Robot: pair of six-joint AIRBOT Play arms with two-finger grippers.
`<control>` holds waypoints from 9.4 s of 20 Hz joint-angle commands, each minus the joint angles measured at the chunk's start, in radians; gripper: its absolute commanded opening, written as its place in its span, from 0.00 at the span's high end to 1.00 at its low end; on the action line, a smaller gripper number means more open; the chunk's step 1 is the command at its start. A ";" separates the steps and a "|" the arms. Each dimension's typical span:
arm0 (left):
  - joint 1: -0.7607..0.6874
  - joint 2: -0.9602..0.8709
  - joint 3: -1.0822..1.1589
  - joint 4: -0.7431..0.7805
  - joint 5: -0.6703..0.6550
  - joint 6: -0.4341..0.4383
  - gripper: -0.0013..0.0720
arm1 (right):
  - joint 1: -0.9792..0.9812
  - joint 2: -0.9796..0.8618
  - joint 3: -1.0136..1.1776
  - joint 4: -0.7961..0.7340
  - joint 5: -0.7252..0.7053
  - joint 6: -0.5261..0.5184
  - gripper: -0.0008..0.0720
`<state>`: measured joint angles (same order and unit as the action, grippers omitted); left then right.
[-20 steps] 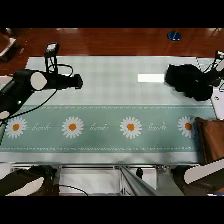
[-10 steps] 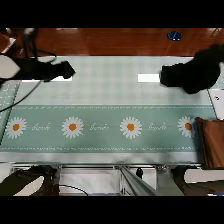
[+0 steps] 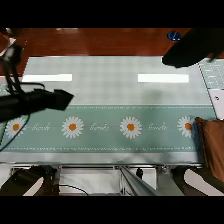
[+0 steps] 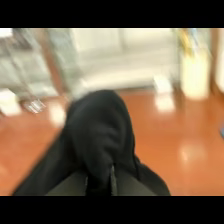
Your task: Fold the shirts.
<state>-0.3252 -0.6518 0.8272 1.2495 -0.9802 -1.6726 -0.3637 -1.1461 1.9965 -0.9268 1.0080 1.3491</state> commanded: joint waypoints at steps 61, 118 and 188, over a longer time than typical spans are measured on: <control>0.196 -0.483 -0.203 -0.459 0.062 0.456 0.95 | 0.131 0.365 -1.616 -0.036 0.174 0.132 0.14; 0.358 -0.491 -0.050 -0.464 0.048 0.370 0.06 | 0.304 0.013 -1.205 -0.129 -0.145 0.180 0.93; 0.660 -0.071 1.194 -0.467 -0.241 0.315 0.95 | 0.166 0.481 0.075 -0.290 0.391 0.072 0.95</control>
<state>0.4046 -0.8001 2.0068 0.5697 -1.2057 -1.3273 -0.1978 -0.7341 2.0640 -1.1103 1.3258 1.4006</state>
